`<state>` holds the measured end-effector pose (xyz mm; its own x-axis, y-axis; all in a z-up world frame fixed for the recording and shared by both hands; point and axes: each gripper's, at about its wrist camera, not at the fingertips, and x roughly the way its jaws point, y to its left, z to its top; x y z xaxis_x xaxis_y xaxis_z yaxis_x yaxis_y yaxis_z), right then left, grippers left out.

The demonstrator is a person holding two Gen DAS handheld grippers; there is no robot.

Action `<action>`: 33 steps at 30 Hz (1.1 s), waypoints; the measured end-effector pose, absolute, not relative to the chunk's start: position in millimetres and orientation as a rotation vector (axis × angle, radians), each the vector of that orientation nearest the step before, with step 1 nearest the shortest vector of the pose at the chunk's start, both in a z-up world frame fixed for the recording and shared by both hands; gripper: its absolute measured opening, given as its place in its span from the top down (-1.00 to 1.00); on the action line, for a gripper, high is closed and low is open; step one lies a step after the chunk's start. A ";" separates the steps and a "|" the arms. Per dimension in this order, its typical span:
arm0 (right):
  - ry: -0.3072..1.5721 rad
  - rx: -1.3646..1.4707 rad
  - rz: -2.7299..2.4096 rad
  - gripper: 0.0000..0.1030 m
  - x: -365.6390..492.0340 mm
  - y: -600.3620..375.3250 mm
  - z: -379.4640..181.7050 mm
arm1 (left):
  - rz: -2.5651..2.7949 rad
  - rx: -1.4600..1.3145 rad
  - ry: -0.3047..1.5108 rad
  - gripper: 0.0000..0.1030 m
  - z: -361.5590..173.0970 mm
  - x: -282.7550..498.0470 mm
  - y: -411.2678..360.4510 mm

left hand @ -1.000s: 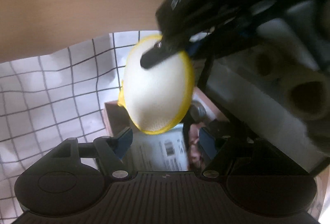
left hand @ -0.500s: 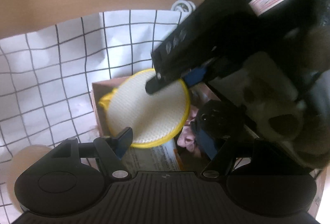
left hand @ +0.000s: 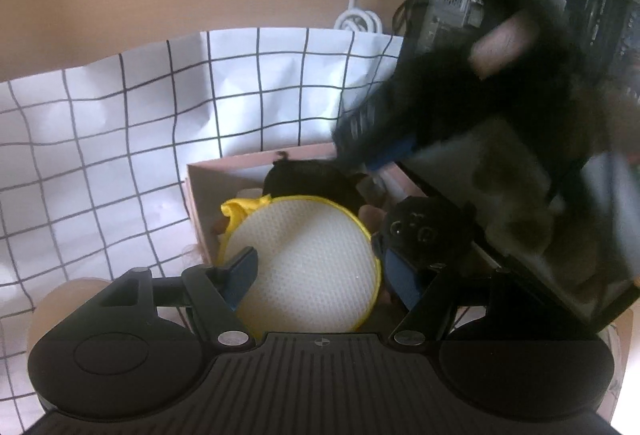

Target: Organize soft objects

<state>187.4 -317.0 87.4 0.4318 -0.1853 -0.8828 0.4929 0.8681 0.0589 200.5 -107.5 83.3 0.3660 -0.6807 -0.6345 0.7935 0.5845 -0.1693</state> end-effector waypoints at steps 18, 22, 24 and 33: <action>0.627 0.349 -0.512 -0.48 63.0 -271.8 178.6 | -0.757 0.056 0.614 -0.46 109.0 132.3 -23.2; 0.625 0.294 -0.505 -0.60 28.8 -247.2 171.6 | -0.718 0.034 0.633 -0.46 95.7 110.5 2.7; 0.670 0.256 -0.468 -0.62 17.7 -230.9 157.6 | -0.691 0.015 0.665 -0.46 84.5 101.8 13.2; 0.924 0.219 -0.210 -0.67 2.7 -185.6 56.8 | -0.391 -0.006 0.757 -0.46 35.2 55.5 41.3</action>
<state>2.7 -185.6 56.8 0.5857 -0.0849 -0.8060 0.2715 0.9576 0.0964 55.5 41.3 35.2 0.6585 -0.3477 -0.6674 0.3433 0.9280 -0.1448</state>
